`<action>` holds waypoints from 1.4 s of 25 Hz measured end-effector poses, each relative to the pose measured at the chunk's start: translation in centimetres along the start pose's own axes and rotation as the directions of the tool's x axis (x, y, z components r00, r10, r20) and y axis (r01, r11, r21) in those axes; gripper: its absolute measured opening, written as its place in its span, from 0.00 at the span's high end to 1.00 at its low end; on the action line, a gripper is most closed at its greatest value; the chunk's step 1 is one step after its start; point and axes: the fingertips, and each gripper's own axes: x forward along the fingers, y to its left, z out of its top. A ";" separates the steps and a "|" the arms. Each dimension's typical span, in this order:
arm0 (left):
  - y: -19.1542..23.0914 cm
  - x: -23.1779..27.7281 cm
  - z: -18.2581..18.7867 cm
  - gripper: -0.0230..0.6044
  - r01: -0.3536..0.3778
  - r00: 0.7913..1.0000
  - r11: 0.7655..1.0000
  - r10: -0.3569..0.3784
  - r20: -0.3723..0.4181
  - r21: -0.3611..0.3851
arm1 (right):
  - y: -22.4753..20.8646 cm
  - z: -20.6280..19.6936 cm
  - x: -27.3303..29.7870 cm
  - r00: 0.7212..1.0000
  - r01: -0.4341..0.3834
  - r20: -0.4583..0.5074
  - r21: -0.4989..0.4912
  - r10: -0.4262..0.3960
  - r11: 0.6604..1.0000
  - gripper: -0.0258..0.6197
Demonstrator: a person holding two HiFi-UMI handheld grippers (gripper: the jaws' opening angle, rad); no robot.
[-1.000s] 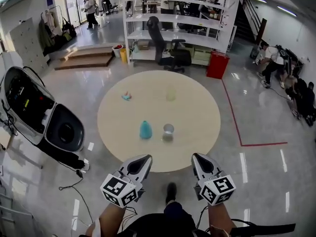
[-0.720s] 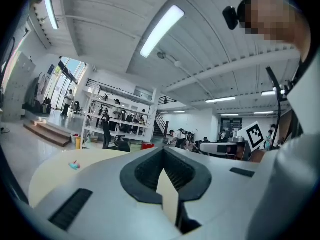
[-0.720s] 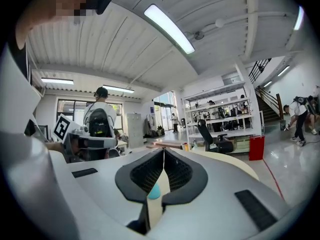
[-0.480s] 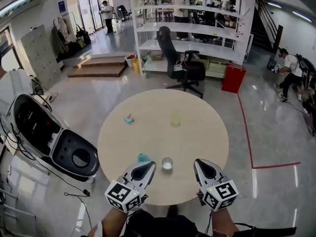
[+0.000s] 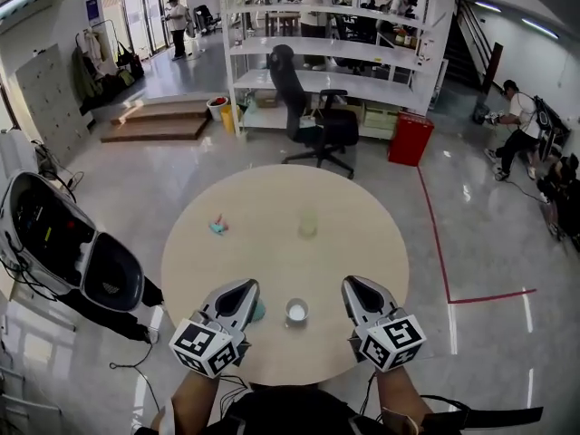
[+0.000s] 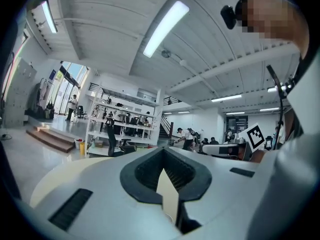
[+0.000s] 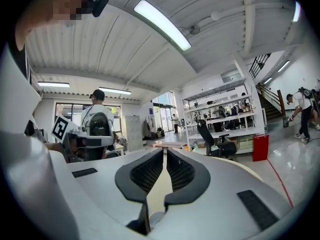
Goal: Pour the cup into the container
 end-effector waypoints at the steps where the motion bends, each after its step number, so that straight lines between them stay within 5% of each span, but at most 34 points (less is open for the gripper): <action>1: 0.6 0.1 -0.2 0.96 0.002 1.000 1.000 -0.002 -0.001 0.002 | 0.1 0.1 0.5 1.000 0.002 0.008 -0.003 -0.002 1.000 0.95; 8: 5.2 0.3 -3.1 0.96 -0.032 0.997 0.999 0.029 -0.069 -0.035 | 0.6 -2.2 4.6 0.999 0.000 -0.039 0.003 0.001 1.000 0.93; 14: 9.2 0.1 -9.2 0.96 -0.099 0.981 0.986 0.074 -0.181 -0.135 | -0.1 -9.1 7.4 0.989 -0.025 -0.144 0.085 0.037 0.996 0.74; 27: 13.5 -3.1 -23.8 0.96 -0.314 0.880 0.918 0.185 -0.437 -0.244 | 2.0 -25.3 6.7 0.891 -0.094 -0.433 0.127 0.140 0.987 0.42; 35: 14.1 -3.5 -29.5 0.96 -0.387 0.828 0.883 0.207 -0.521 -0.264 | 2.2 -30.5 6.9 0.864 -0.069 -0.492 0.092 0.106 0.993 0.39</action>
